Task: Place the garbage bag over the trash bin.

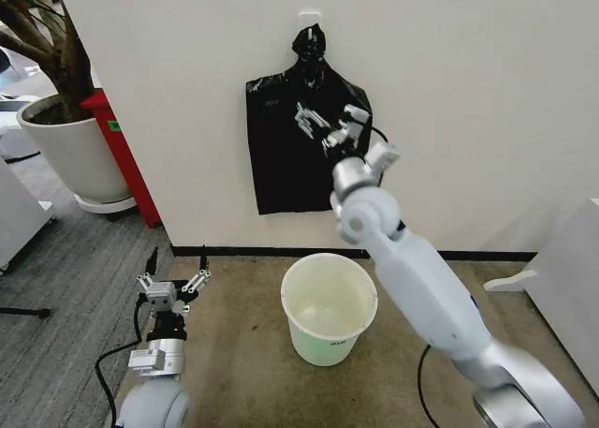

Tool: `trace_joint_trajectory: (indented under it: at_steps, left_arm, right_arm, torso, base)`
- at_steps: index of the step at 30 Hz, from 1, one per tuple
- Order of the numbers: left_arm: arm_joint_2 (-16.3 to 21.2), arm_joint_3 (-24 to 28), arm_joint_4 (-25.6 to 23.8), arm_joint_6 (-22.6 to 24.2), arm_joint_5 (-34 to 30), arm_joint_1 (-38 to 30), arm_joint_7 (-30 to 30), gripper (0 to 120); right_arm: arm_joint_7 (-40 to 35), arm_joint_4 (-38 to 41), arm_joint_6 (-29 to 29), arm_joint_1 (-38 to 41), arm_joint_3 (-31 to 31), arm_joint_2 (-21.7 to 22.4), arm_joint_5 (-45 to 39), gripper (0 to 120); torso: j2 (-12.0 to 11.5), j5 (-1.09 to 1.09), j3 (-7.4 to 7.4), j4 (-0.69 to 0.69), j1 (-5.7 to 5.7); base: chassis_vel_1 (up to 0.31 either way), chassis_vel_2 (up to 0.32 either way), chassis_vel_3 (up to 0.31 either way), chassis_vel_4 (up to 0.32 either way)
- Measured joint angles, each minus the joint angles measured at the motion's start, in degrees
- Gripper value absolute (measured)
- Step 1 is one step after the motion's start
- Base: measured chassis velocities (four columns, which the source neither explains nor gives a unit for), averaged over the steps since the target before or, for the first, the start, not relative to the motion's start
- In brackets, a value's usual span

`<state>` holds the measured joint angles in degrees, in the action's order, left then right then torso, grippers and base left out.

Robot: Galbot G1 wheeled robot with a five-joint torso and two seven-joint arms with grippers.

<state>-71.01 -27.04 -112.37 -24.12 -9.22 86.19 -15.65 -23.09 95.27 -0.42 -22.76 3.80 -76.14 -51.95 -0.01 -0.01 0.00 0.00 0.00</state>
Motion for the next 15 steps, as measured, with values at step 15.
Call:
trace_joint_trajectory:
  at_steps: [15]
  left_arm:
    - [-0.1, 0.0, 1.1, 0.1, -0.9, -1.5, -0.5, 99]
  right_arm:
    - [0.2, -8.7, 0.3, 7.2, 0.1, -4.8, -1.2, 100]
  torso:
    - [0.0, 0.00, 0.00, 0.00, -0.01]
  base:
    - [0.000, 0.000, 0.000, 0.000]
